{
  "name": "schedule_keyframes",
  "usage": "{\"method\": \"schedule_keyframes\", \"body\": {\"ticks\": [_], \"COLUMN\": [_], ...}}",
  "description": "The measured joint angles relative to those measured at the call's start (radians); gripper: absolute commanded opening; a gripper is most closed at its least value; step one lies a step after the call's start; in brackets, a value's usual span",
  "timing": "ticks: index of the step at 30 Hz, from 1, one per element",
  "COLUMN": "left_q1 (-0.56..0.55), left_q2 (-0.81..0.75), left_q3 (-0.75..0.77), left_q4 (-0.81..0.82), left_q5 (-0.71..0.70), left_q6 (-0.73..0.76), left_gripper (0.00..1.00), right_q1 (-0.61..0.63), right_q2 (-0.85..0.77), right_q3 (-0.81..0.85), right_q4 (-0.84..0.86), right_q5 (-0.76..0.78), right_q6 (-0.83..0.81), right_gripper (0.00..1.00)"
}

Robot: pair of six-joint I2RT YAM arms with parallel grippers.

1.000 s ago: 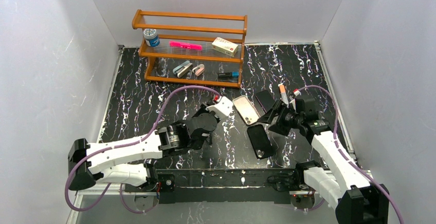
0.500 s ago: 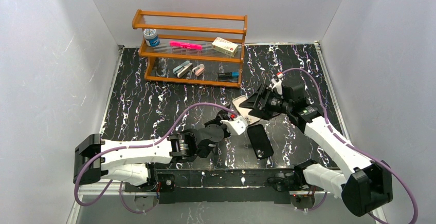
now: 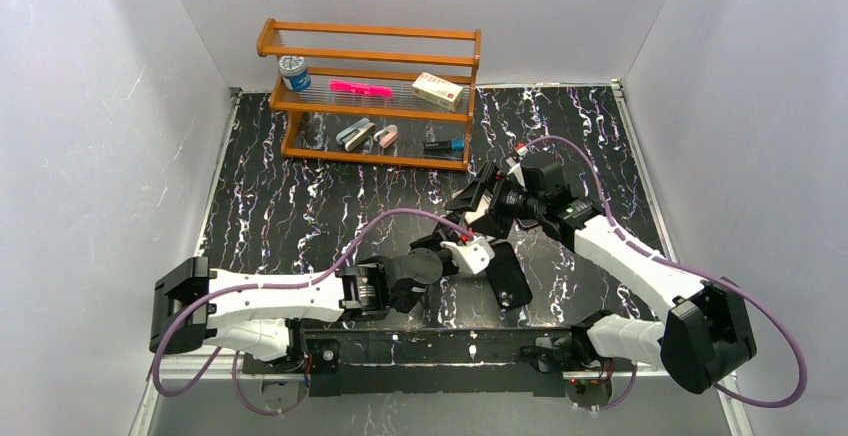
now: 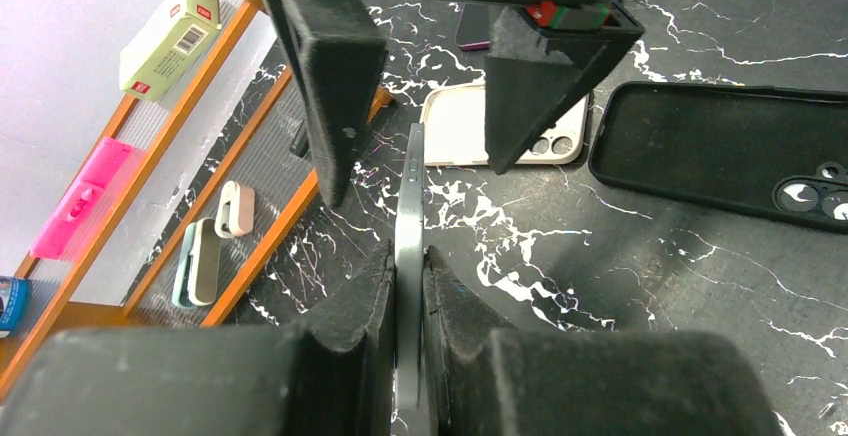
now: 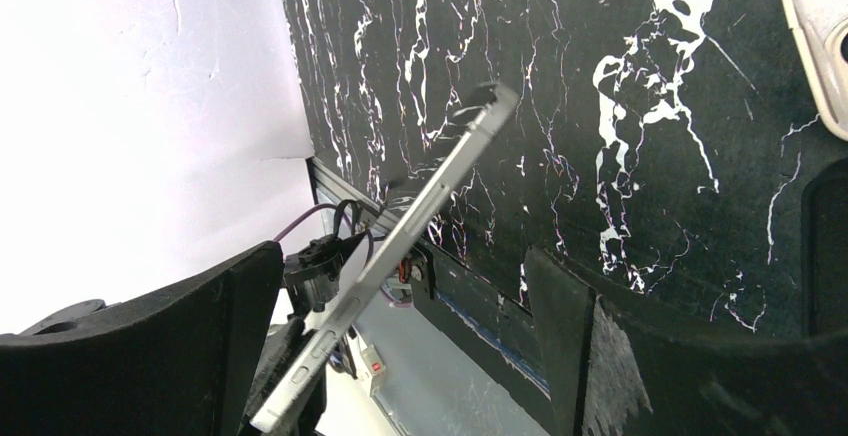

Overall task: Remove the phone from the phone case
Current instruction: Place the phone at the center of the board.

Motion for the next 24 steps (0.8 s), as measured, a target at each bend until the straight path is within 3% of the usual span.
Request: {"method": "schedule_keyframes", "body": {"ticks": [8, 21, 24], "left_q1": [-0.013, -0.032, -0.047], "left_q2": [0.044, 0.047, 0.06], "left_q3": [0.0, 0.0, 0.0], "left_q4": [0.017, 0.041, 0.044], "left_q5": [-0.002, -0.026, -0.033], "left_q6": [0.013, 0.042, 0.053], "left_gripper": [0.0, 0.0, 0.0], "right_q1": [0.011, 0.011, 0.011], "right_q2": [0.024, 0.075, 0.084], "right_q3": [0.026, 0.026, 0.026], "right_q4": [0.004, -0.009, -0.014], "right_q5": [0.006, -0.016, -0.028], "right_q6": [0.003, 0.032, 0.043], "right_gripper": [0.53, 0.32, 0.22]}}
